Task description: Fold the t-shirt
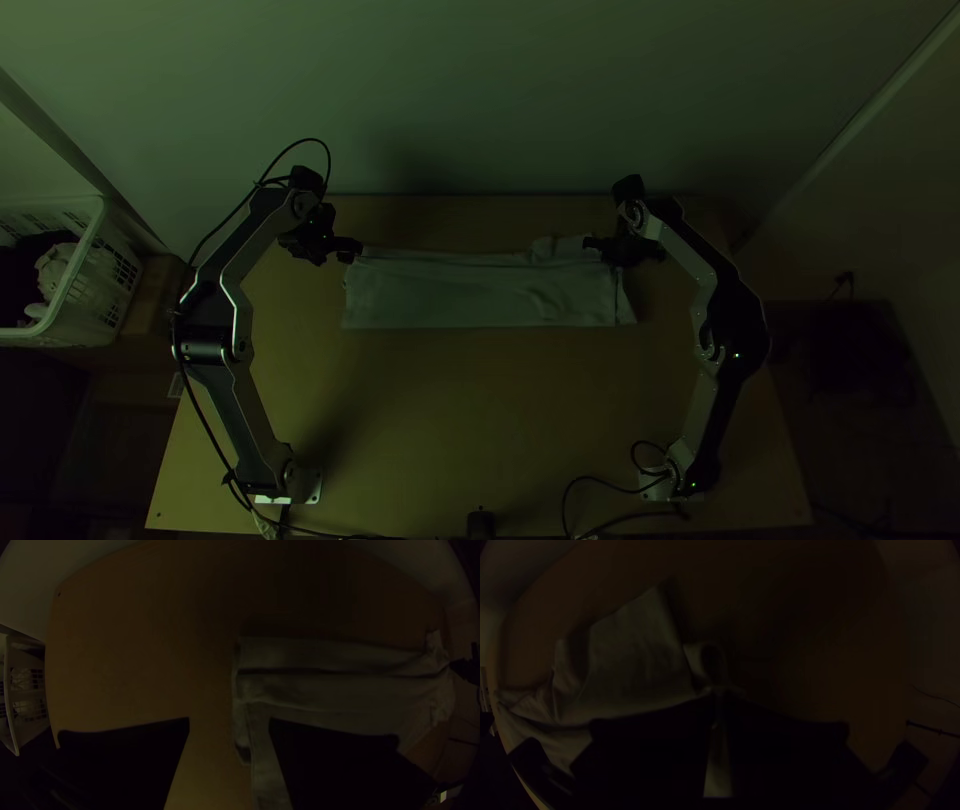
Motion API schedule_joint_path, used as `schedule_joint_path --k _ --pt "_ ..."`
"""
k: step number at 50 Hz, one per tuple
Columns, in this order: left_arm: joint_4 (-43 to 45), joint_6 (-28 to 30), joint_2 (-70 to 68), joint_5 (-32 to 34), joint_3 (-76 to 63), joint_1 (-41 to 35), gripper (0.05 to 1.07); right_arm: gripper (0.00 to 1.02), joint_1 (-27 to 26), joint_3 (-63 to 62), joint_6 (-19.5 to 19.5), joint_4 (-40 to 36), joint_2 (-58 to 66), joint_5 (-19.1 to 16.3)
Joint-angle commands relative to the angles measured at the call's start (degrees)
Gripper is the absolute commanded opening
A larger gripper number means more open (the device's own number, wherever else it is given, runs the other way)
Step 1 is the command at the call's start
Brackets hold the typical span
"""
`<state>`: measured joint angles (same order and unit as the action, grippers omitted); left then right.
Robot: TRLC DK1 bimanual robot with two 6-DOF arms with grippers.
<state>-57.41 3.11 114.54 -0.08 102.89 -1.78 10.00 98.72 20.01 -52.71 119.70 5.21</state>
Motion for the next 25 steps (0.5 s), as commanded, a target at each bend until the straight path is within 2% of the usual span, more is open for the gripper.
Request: schedule_joint_path --k 1,4,5,16,25 --pt "0.89 -1.53 -0.02 0.08 -1.91 0.81 1.03 0.65 -0.16 -0.46 -1.55 0.33 -2.1 0.94" --pt "2.21 -1.53 -1.07 0.52 -3.22 1.25 1.03 0.95 -0.51 -0.72 -1.55 0.33 -3.51 0.94" --pt "2.65 -1.44 -1.43 0.78 -3.66 1.34 1.03 0.98 -0.6 -0.72 -1.55 0.24 -3.86 0.94" --pt "5.64 -1.97 -5.73 8.51 -9.55 4.68 1.03 0.99 -1.91 -1.69 -0.76 -0.11 -11.07 0.85" --pt "6.61 -1.97 -8.11 17.74 -14.47 8.81 1.03 0.99 -4.2 -1.6 -0.06 -0.11 -16.87 0.68"
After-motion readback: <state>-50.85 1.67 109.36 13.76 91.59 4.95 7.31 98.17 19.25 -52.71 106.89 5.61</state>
